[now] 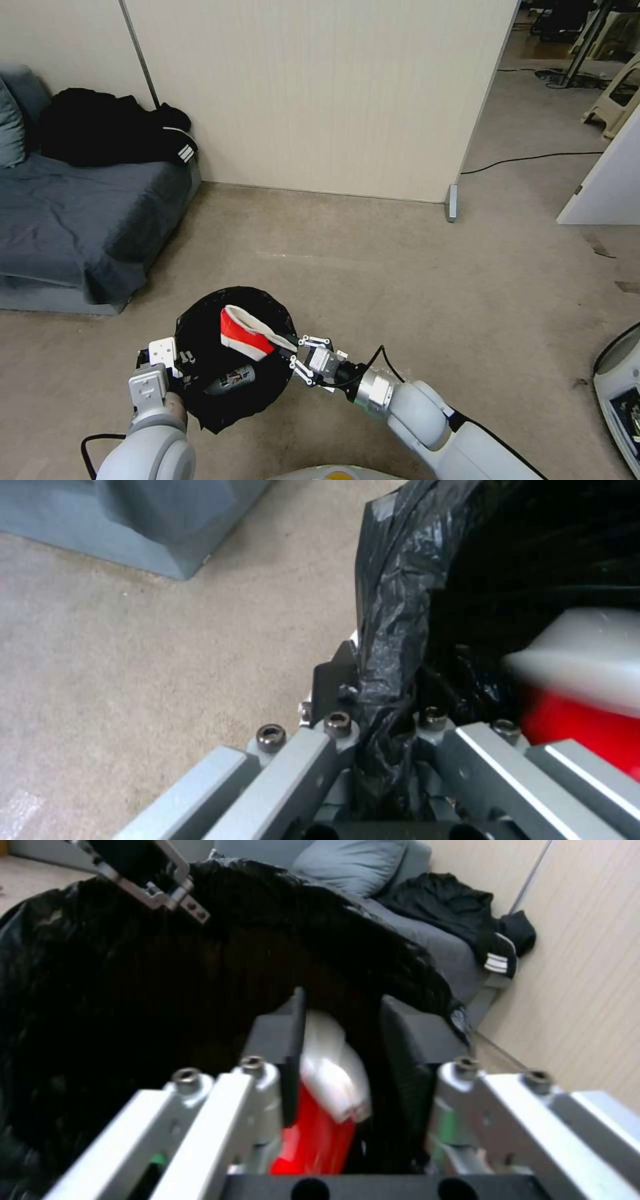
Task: Pick up the trash bin, then pick up the garbage from the floor and place it into the trash bin.
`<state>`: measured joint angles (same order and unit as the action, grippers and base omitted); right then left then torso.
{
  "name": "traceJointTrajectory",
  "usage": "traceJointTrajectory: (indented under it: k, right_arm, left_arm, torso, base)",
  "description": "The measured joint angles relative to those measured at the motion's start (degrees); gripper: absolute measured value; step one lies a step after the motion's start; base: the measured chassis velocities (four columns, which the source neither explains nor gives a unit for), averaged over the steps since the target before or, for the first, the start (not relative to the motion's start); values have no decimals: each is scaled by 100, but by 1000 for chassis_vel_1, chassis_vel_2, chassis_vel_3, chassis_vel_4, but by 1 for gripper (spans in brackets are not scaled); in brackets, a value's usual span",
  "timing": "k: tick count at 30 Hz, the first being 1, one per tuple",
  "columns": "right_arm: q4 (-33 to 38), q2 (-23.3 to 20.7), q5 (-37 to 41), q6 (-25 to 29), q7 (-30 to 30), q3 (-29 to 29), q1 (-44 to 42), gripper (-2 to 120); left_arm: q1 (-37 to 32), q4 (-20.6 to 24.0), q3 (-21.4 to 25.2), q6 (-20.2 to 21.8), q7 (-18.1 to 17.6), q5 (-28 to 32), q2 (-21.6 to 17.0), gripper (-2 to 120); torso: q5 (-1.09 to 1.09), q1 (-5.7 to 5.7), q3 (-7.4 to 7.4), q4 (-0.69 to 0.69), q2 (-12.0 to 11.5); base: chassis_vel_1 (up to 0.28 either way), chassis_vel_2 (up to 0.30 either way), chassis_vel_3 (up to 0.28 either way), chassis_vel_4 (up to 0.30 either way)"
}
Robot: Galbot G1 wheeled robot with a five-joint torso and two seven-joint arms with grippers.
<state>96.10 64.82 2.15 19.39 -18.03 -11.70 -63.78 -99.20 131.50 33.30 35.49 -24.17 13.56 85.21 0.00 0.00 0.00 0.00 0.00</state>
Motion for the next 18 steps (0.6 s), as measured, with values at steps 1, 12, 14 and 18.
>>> traceJointTrajectory:
  k: [1,12,14,18]
  right_arm:
    - [-7,16,-2,-16,5,-25,18,39]
    - [207,-85,-2,-123,26,-157,58,78]
    - [387,-122,-2,-147,70,-129,30,89]
    - [822,-139,21,-253,233,-12,-10,101]
  left_arm:
    - [-15,0,-12,-2,-1,-14,7,0]
    - [-20,-2,-31,-35,23,-59,-4,0]
    - [-18,-23,-15,-46,65,-147,-5,0]
    - [-23,-48,3,-45,119,-285,-18,0]
  torso:
    - [0,0,0,0,0]
    - [0,0,0,0,0]
    - [0,0,0,0,0]
    - [0,0,0,0,0]
  base:
    - [0,0,0,0]
    - [0,0,0,0]
    - [0,0,0,0]
    - [0,0,0,0]
